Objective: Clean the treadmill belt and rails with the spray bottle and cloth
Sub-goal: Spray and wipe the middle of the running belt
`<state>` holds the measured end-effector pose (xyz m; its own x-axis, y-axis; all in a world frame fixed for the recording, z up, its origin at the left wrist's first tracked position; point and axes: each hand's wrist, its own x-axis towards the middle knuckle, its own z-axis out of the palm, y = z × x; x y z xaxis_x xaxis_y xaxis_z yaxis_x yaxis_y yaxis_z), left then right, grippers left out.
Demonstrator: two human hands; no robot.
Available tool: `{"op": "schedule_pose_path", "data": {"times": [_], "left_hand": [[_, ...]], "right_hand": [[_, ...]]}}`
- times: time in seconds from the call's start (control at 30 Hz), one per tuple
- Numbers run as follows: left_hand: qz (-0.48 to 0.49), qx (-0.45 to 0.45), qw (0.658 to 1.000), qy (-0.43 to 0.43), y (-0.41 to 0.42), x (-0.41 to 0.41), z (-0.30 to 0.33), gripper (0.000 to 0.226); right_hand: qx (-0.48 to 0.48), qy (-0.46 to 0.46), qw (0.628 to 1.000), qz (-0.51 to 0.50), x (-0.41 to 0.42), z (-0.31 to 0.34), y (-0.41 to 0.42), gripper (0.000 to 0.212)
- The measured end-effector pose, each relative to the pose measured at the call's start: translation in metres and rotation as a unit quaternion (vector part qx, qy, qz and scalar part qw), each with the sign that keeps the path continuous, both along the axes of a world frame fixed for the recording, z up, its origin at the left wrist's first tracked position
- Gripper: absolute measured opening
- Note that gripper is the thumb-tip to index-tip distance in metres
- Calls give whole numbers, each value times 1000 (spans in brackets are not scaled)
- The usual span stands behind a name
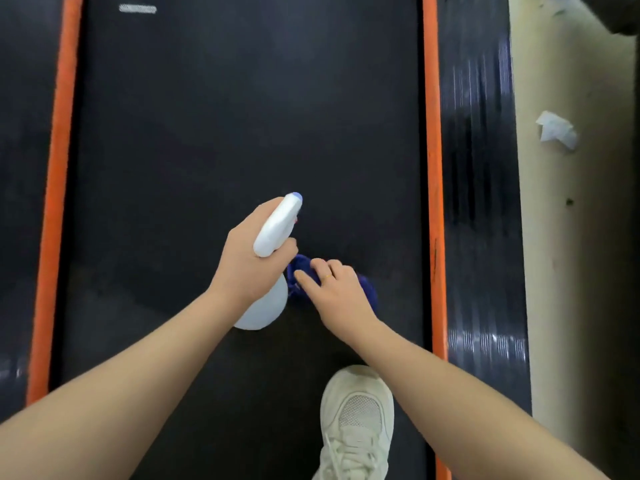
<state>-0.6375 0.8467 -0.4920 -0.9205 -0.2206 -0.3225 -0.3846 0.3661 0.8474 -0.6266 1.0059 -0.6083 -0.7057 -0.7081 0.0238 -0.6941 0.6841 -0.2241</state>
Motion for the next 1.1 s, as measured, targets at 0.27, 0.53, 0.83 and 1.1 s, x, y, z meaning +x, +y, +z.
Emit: {"op": "schedule_pose_path", "data": {"times": [0.27,0.53,0.83,1.1], "left_hand": [[68,-40,996,-28,-45,30,-3,42],[127,-69,989,-38,-84,49,-4,39],[247,-67,966,-33,-120,104,2,44],[303,-93,946,-70,-160,153,1,46]], "right_hand": [[24,-60,971,-229,-46,13,-26,40],[-12,14,959,283,-33,0,-50,35],[-1,-29,978,205,-8,12,-115,31],[108,-45,917,381,2,25,-157,46]]}}
